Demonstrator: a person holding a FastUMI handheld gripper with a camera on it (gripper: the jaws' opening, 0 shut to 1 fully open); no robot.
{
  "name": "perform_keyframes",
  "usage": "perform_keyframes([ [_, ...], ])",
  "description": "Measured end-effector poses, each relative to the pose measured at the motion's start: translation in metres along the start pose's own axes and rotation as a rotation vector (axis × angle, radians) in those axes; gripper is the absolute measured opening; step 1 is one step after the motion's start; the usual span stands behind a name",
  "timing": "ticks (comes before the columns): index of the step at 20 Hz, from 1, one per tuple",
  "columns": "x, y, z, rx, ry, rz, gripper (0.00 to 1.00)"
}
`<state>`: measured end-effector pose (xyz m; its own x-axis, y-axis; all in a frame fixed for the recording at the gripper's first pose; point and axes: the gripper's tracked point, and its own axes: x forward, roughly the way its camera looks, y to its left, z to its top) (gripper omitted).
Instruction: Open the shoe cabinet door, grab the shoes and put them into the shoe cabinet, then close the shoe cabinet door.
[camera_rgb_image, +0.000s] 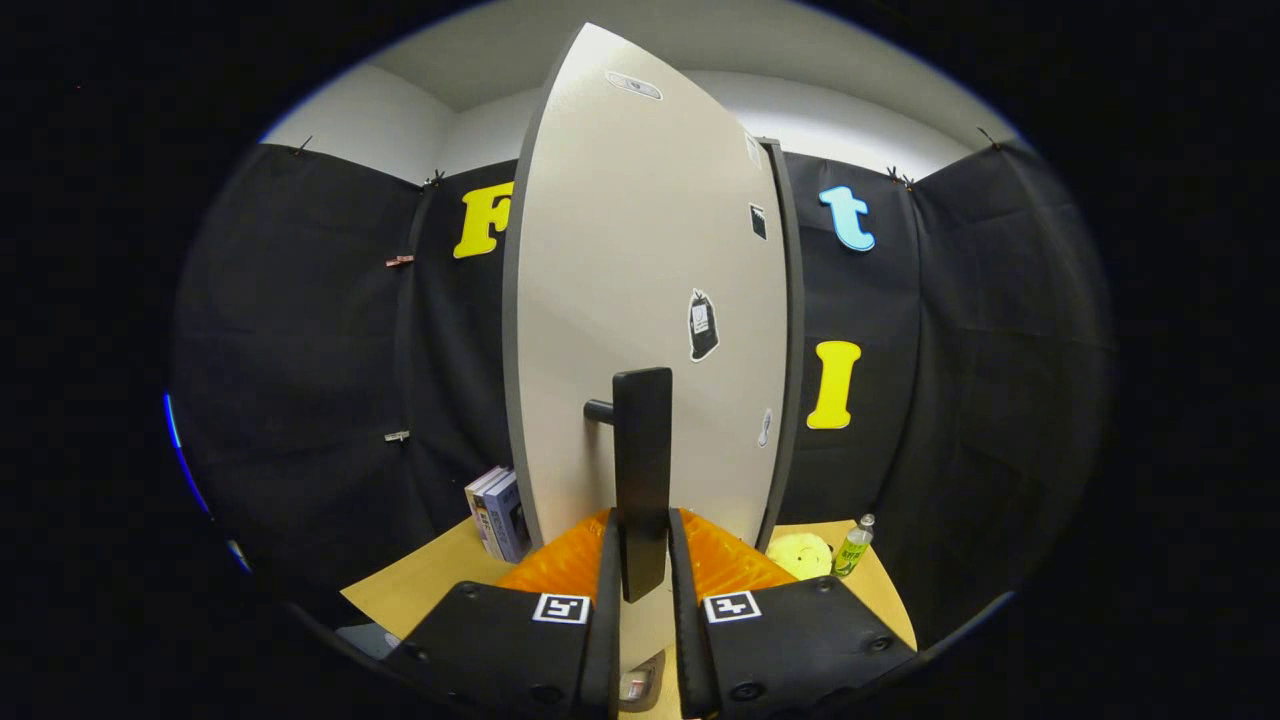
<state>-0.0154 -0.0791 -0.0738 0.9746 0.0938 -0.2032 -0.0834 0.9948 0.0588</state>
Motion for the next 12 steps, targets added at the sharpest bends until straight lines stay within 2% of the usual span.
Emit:
perform_keyframes([
  [12,-0.056,-0.052,-0.003,0.007,-0.001,-0.076,0.25],
])
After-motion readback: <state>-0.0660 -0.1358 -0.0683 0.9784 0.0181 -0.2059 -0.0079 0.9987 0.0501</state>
